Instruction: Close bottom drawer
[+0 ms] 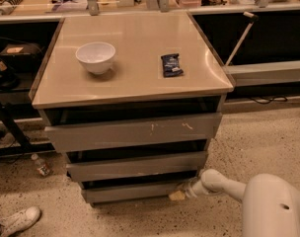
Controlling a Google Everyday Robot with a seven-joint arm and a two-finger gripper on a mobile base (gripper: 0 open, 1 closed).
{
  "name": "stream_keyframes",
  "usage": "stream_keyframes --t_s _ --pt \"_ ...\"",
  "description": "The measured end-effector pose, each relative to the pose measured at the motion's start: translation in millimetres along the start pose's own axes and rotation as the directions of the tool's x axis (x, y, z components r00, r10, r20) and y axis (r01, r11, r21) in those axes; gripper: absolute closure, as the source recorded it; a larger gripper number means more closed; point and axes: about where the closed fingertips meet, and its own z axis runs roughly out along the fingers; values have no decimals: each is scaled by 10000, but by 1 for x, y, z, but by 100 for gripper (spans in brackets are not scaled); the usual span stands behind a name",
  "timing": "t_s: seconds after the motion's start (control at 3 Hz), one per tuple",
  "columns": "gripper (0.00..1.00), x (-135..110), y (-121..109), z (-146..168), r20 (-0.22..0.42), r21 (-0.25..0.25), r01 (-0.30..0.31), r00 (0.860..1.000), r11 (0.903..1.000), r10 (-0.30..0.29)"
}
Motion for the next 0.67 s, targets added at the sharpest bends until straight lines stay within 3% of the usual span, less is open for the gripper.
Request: stream_keyframes --t_s 0.33,0.67 --pt "0 0 0 0 0 0 0 10000 10000 0" --pt "0 0 0 0 0 0 0 10000 10000 0"
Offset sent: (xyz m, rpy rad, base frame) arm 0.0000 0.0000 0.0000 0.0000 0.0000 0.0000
